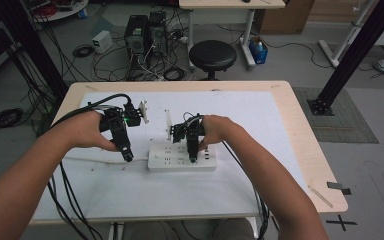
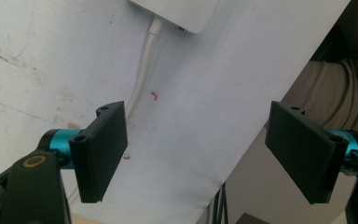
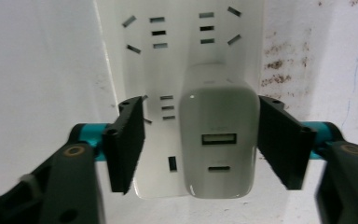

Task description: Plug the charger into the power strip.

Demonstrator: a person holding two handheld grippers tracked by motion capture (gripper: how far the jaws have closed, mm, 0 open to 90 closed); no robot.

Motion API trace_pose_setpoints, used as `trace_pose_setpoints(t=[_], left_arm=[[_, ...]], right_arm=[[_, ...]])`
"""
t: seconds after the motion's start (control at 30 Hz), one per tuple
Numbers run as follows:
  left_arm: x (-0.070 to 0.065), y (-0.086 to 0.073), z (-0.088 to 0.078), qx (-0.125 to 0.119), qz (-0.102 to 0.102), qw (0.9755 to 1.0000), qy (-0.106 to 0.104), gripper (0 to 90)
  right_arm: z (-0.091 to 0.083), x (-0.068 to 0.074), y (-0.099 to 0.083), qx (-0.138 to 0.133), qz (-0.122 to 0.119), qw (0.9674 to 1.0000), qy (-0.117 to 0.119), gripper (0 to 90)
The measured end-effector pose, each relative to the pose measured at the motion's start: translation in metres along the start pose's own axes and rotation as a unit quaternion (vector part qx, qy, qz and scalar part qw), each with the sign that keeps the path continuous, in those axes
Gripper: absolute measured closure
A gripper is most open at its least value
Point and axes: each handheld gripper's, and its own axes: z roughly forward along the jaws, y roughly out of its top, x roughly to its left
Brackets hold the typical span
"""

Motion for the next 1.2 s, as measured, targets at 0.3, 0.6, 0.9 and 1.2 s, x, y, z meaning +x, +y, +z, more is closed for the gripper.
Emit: trace_pose_setpoints(t=[0.3, 0.6, 0.9, 1.2], left_arm=[[-0.001, 0.0, -0.003, -0.004, 0.002, 1.0, 0.0, 21.0], [0.001, -0.001, -0.003, -0.008, -0.005, 0.9999, -0.004, 20.5], [-0.002, -0.001, -0.011, -0.016, 0.0, 0.9999, -0.003, 20.5], [-0.006, -0.003, -0.017, -0.017, 0.009, 0.9998, 0.006, 20.5]], right_arm=[[-0.011, 0.002, -0.004, -0.001, 0.013, 0.9998, 0.018, 18.6], [-0.042, 0.011, -0.019, -0.018, 0.039, 0.9988, 0.021, 18.2], [-0.084, 0.023, -0.064, -0.028, 0.08, 0.9964, 0.008, 12.4], [-0.113, 0.04, -0.107, -0.019, 0.117, 0.993, -0.002, 12.4]])
